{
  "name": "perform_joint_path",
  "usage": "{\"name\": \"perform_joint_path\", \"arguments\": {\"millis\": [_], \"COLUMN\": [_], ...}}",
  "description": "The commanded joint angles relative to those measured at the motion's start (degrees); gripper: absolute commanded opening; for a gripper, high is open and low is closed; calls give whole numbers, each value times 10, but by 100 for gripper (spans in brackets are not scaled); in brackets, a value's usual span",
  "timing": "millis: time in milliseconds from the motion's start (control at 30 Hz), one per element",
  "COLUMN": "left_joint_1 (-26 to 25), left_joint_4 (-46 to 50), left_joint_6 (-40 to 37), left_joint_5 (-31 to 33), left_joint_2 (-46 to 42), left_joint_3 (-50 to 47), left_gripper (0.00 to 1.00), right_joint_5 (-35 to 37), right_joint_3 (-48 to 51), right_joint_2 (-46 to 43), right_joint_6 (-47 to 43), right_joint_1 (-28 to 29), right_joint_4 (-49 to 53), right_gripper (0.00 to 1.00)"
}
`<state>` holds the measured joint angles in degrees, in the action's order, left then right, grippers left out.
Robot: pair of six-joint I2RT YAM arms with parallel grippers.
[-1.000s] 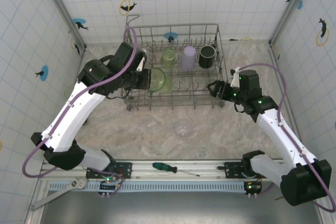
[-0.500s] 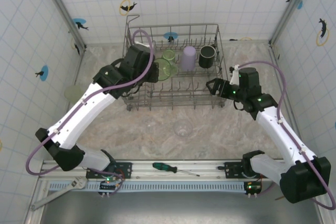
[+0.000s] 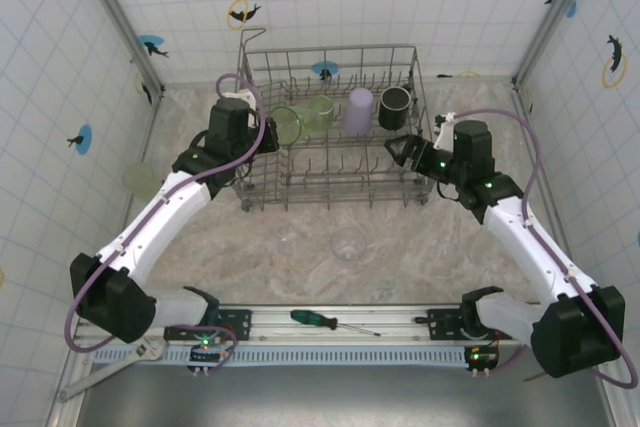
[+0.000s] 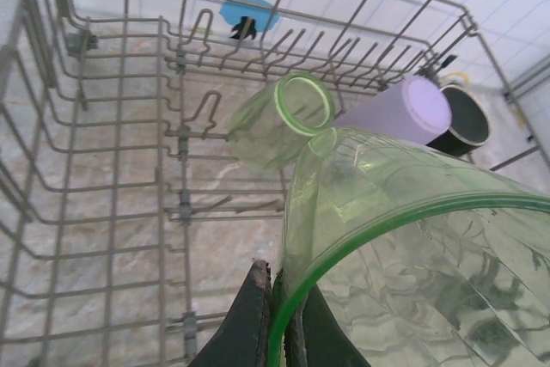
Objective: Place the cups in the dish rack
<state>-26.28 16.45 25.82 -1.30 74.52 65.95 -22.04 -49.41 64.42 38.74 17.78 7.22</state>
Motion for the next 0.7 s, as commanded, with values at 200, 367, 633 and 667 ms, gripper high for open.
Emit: {"name": "perform_joint_path", "arguments": {"millis": [200,367,633,667], "left_joint_1": [47,79,108,108], "left_joint_4": [-144,-218,-340,-352], "left_joint_6": [70,125,206,212], "left_joint_5": [-166,-236,-364,-374], "left_joint_2": [32,54,103,109], "left_joint_3": [-8,-32,-53,-51], "left_gripper": [0,0,0,0], "right_joint_5": [-63,-95,-126,-127], "right_joint_3": [-29,-40,-60,-63], "right_joint_2": [70,117,187,196], "right_joint_6": [81,129,208,218], "right_joint_1": [23,28,32,34], "right_joint_4": [-166,-249,-380,-395], "right_gripper": [100,100,100,100]}}
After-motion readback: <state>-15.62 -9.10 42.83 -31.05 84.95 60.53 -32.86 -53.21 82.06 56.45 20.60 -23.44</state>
